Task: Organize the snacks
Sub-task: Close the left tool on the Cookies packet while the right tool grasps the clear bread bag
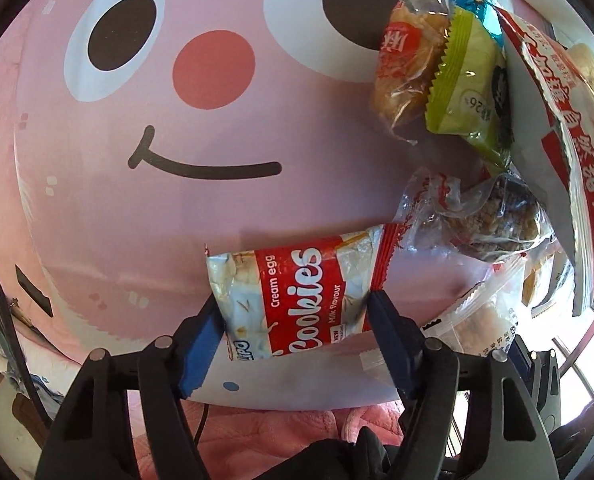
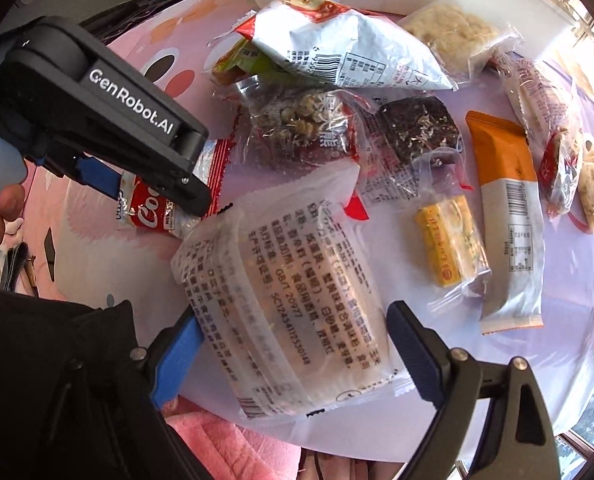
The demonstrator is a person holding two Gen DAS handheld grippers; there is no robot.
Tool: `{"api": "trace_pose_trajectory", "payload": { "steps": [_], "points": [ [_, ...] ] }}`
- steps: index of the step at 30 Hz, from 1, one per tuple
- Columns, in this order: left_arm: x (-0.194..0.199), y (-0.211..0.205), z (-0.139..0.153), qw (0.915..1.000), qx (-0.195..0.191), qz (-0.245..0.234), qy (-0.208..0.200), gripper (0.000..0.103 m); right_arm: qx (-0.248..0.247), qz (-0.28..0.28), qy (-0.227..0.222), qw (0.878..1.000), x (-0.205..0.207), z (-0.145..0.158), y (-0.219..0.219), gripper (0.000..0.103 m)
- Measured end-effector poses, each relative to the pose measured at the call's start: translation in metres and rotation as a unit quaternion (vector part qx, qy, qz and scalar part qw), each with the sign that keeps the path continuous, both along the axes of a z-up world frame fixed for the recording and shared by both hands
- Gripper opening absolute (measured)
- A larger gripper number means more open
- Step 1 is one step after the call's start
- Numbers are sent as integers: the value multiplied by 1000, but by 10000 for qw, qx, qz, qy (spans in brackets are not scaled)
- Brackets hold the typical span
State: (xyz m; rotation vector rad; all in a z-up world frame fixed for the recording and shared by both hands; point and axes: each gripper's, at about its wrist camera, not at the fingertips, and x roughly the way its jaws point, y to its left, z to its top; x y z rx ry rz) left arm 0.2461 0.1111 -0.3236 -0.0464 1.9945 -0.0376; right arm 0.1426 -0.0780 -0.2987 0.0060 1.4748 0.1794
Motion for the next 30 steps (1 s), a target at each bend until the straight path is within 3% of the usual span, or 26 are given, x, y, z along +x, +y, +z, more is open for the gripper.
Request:
{"api": "trace_pose_trajectory", "payload": {
  "steps": [7, 18, 30],
  "points": [
    [-4, 13, 6, 9998, -112, 63, -169, 49, -116, -125, -170, 9997, -20, 10, 4, 81],
    [-26, 38, 19, 9988, -154, -67, -456, 48, -234, -700, -150, 9972, -39, 20, 15, 74],
    [-42, 55, 81, 9916, -356, -480, -1149, 48, -326, -1420, -74, 9893, -62, 34, 28, 69]
  ]
}}
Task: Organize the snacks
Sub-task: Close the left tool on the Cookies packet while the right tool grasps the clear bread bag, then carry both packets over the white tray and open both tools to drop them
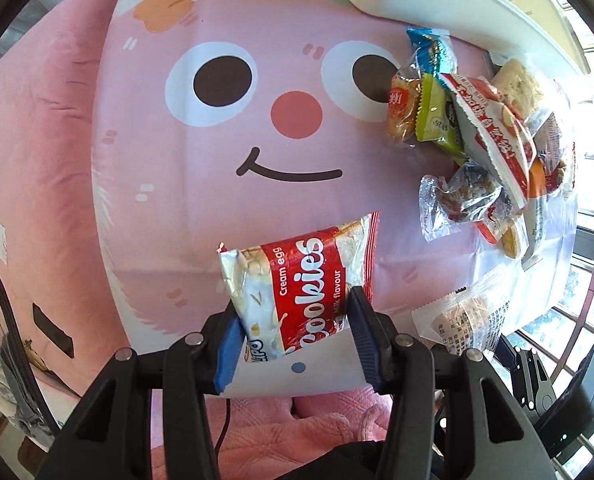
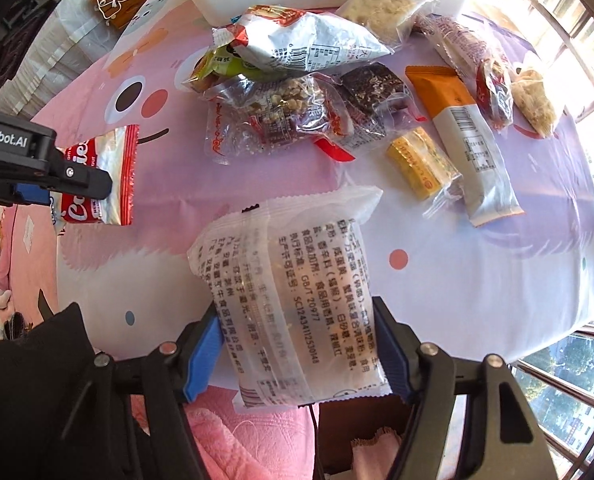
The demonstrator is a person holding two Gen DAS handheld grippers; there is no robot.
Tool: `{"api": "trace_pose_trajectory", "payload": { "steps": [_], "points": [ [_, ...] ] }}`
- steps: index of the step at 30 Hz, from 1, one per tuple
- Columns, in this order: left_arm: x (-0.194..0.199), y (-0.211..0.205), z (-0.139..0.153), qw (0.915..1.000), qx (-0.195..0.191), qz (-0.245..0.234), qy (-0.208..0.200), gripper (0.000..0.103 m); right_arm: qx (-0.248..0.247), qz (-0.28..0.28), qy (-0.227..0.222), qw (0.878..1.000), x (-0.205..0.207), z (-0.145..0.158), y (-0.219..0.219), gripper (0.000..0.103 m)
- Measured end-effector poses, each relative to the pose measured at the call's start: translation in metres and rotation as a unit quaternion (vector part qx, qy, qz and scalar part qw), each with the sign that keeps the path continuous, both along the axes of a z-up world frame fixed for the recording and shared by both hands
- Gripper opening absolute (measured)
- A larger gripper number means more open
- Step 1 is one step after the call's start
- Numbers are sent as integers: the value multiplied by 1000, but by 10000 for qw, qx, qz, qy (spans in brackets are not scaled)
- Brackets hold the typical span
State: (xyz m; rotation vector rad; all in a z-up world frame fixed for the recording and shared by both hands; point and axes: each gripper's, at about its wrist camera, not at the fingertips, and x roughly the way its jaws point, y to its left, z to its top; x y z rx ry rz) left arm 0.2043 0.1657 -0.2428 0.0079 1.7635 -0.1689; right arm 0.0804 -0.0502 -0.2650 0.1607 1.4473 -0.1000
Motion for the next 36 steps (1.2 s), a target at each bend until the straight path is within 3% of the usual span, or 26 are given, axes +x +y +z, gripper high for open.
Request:
{"api": "trace_pose_trajectory", "payload": {
  "steps": [7, 15, 25, 33, 34, 36],
  "points": [
    [5, 4, 57, 9977, -266, -327, -525, 48, 13, -464, -178, 9988, -4, 26, -10, 69],
    [15, 3, 122, 9910, -473, -545, -1131, 48, 99, -992, -562, 9934, 9, 76, -39, 69],
    [49, -27, 171, 9836, -581, -554, -1615, 48, 54, -619, -1069, 9923, 72, 127, -74, 69],
    [90, -62, 178, 9818, -508, -231, -1815, 48, 86, -170, -1458, 9891, 129, 155, -106, 70],
    [96, -66, 178, 9818, -497, -180, -1824, 42, 83, -126, -1496, 9886, 138, 157, -110, 70],
    [108, -74, 177, 9804, -520, -106, -1898, 40, 108, -43, -1576, 9874, 153, 159, -119, 70]
  ]
}}
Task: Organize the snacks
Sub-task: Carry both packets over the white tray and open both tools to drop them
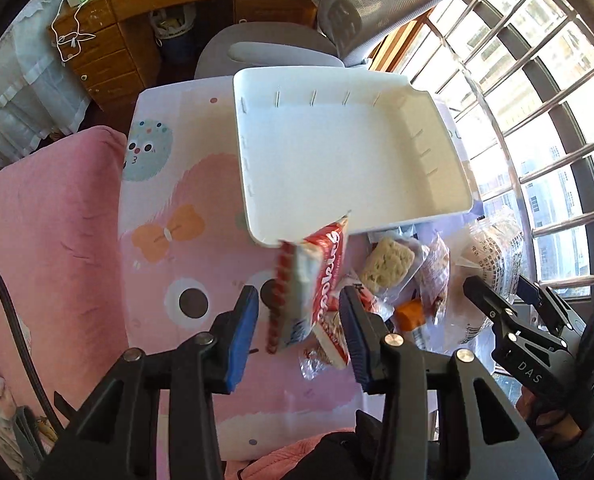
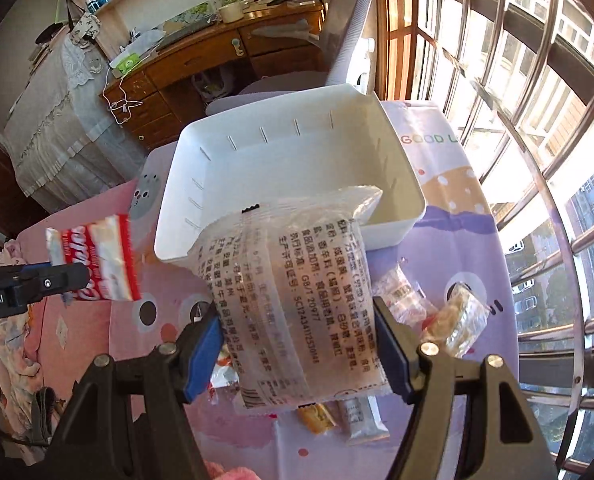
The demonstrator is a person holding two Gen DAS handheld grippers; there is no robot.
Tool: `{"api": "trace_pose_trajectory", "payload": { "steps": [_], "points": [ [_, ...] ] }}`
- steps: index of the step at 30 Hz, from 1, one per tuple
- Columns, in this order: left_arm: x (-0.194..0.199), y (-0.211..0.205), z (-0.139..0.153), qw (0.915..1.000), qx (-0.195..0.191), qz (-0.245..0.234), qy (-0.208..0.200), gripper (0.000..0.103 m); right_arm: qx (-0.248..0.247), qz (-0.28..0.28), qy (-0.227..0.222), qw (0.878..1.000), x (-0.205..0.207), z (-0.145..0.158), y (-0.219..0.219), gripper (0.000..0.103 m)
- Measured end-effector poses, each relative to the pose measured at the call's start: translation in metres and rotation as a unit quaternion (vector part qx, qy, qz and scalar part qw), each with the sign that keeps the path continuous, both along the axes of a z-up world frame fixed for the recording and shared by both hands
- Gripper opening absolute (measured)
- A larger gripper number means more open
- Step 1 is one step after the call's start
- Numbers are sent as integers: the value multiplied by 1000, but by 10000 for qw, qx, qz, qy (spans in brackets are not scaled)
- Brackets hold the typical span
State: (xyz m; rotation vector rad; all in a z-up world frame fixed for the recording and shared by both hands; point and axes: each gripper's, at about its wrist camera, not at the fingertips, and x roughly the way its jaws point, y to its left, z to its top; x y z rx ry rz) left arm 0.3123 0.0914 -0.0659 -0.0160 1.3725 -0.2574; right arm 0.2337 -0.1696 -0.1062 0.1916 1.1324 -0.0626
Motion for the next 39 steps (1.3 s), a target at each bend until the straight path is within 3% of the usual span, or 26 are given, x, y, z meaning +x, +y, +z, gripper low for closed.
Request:
{"api": "trace_pose_trajectory", "payload": {
  "steps": [6, 14, 18, 20, 24, 39],
  "points": [
    [36, -21, -17, 9990, -337, 266, -107, 31, -42, 300, -335, 9990, 40, -9, -22, 70],
    [56, -28, -38, 9939, -636, 818, -370, 30, 114, 572, -750, 9955, 74, -37, -40, 71],
    [52, -29, -48, 9926, -691, 940, -334, 31, 105, 519, -723, 9960, 84, -48, -41, 75],
    [50, -32, -51, 9931, -625, 929, -354, 34, 166, 521, -773, 9955, 85, -50, -42, 76],
    [44, -36, -54, 9940, -492, 873, -436, 55, 196, 522, -721, 9958, 85, -52, -46, 78],
    [-9, -32, -38, 9957, -341, 496, -708, 58, 160, -16, -970, 9952, 33, -20, -63, 78]
  ]
}}
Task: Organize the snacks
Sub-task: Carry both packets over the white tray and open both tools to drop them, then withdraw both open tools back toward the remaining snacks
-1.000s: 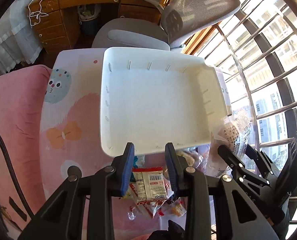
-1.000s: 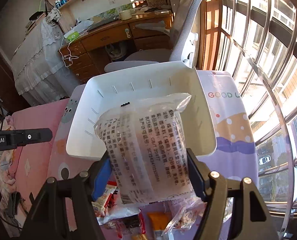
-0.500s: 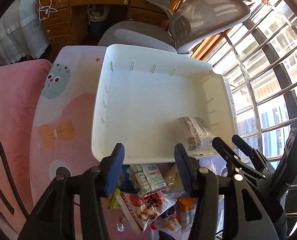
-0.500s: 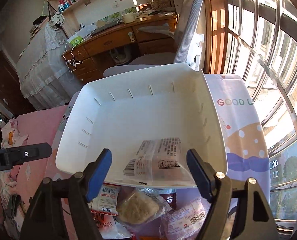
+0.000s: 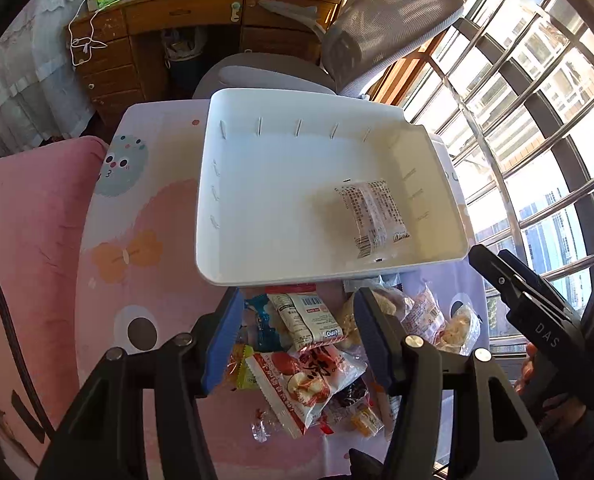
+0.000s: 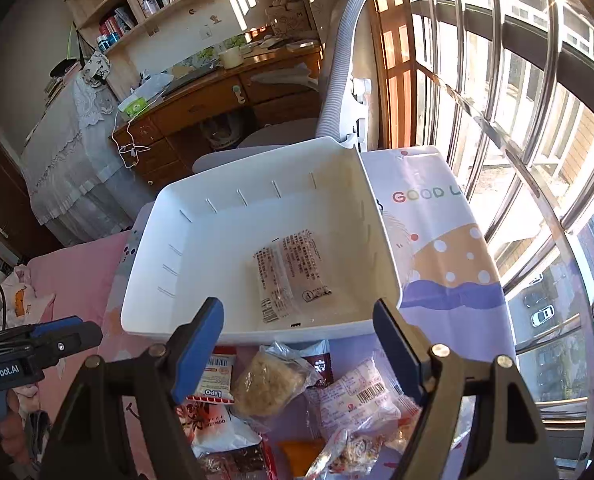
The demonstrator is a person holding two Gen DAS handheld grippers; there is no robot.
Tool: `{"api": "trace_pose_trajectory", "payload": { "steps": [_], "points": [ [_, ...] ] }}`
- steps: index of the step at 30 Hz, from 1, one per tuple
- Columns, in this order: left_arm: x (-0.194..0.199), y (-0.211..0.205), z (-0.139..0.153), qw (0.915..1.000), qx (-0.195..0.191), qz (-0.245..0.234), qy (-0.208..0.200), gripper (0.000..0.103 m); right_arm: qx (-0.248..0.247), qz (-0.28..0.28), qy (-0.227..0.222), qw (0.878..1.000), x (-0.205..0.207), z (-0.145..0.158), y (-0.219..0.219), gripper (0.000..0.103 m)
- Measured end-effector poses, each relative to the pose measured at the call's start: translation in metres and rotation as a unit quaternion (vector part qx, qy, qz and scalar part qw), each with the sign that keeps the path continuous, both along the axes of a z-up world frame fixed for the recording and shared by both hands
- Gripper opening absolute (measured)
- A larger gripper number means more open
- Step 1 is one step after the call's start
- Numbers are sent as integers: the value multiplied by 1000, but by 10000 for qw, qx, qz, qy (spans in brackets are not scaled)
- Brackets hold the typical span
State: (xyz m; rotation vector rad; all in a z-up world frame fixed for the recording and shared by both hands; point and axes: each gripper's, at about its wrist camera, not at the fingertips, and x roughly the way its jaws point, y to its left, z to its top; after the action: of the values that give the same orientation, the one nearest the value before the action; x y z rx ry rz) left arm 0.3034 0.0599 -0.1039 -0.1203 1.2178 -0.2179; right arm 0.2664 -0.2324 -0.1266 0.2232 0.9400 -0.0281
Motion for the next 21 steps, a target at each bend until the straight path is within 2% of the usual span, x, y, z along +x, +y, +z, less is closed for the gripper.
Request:
{"api": "trace_pose_trajectory", "payload": {
  "steps": [1, 5, 7, 11, 21],
  "points": [
    [-6, 4, 1, 10000, -29, 18, 3, 63, -29, -39, -35, 10000, -6, 3, 1, 78],
    [-32, 18, 9, 9999, -38, 63, -90, 70, -108, -182, -133, 9997, -31, 16, 6, 78],
    [-48, 25, 12, 9999, -42, 37, -141, 77, -125, -253, -198, 9994, -47, 21, 11, 78],
    [-80, 36, 17, 9997, -50, -117, -224, 80, -156, -401, -288, 9987, -84, 28, 22, 78],
    [-159, 55, 25, 9962, -124, -699, -501, 80, -221, -690, -292, 9969, -164, 25, 55, 78]
  ]
}}
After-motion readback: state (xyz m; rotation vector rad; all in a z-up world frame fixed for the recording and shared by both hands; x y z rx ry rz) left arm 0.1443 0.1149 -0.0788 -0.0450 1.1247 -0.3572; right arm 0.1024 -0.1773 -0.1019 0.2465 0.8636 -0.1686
